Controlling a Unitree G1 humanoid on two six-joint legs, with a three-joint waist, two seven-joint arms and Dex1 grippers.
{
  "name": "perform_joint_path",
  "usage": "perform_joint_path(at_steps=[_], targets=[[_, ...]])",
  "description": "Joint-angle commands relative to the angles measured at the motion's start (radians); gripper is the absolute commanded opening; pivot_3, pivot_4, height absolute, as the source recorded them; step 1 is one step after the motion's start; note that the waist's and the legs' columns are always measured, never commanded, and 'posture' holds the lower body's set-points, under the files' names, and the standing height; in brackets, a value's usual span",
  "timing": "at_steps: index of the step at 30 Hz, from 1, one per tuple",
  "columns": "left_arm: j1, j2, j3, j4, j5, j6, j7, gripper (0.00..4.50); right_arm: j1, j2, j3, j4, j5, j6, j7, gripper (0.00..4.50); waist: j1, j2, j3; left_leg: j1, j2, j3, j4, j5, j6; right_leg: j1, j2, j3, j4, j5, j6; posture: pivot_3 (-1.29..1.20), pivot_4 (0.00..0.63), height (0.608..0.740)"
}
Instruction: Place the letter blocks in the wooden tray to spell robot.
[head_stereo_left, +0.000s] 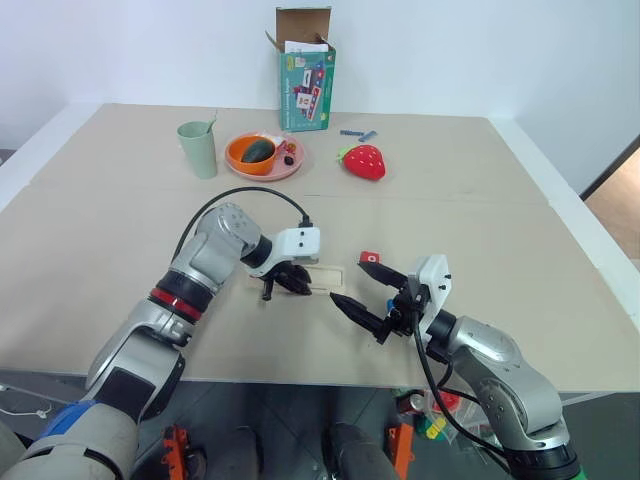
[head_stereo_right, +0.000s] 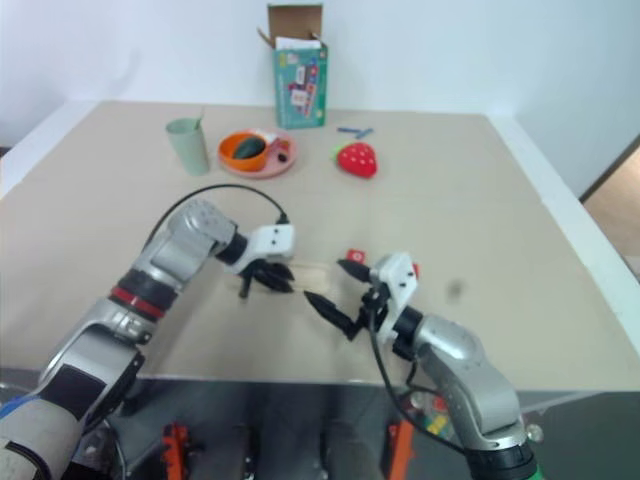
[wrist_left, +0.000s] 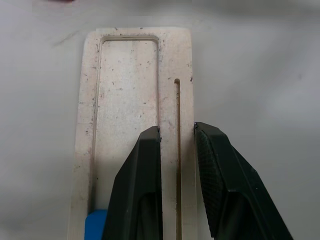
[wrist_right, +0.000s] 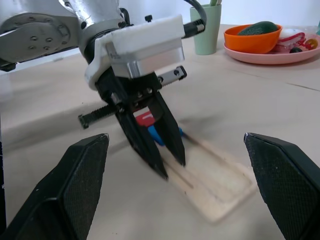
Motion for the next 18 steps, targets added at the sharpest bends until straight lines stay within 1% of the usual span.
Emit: perform_joint_path(at_steps=[1,7,12,13,14,18], targets=[[0.012,0.008,-0.022,-0.054,-0.005,0.058,0.020,0.46,-0.009,0.002,-0.001,-0.011,0.002,-0.017,0.008,4.50,0.000,0.000,0.000,0.000,0.000,0.000,0.000,0.000,0.000,0.000,0.000,0.000,0.000,0.000,0.000,0.00,0.150,0.740],[0.020,0.013,-0.037,-0.059,-0.016,0.065,0.049,0.46,-0.007,0.003,0.000,-0.014,-0.003,-0.014,0.012,4.50,0.000,0.000,0.000,0.000,0.000,0.000,0.000,0.000,0.000,0.000,0.000,0.000,0.000,0.000,0.000,0.00,0.150,0.740],[0.024,0.017,-0.049,-0.047,-0.023,0.032,0.066,0.46,-0.006,0.004,0.001,-0.023,-0.005,-0.011,0.006,4.50,0.001,0.001,0.000,0.000,0.000,0.000,0.000,0.000,0.000,0.000,0.000,0.000,0.000,-0.001,-0.002,0.00,0.150,0.740],[0.023,0.018,-0.049,-0.046,-0.024,0.030,0.070,1.48,-0.004,0.004,0.000,-0.023,-0.005,-0.012,0.005,4.50,0.001,0.001,0.000,0.000,0.000,0.000,0.000,0.000,0.000,0.000,0.000,0.000,0.000,-0.002,-0.004,0.00,0.150,0.740],[0.022,0.022,-0.047,-0.051,-0.031,0.030,0.066,1.91,-0.002,0.004,-0.004,-0.024,-0.006,-0.012,0.002,4.50,0.001,0.001,0.000,0.000,0.000,0.000,0.000,0.000,0.000,0.000,0.000,0.000,0.000,-0.002,-0.004,0.00,0.150,0.740],[0.017,0.038,-0.031,-0.087,-0.069,0.055,0.045,3.26,0.006,-0.009,-0.028,-0.020,-0.004,-0.019,0.005,4.50,0.000,0.001,0.000,0.000,0.000,0.001,0.001,0.000,0.000,0.000,0.000,0.001,0.000,-0.002,-0.004,0.00,0.150,0.740]])
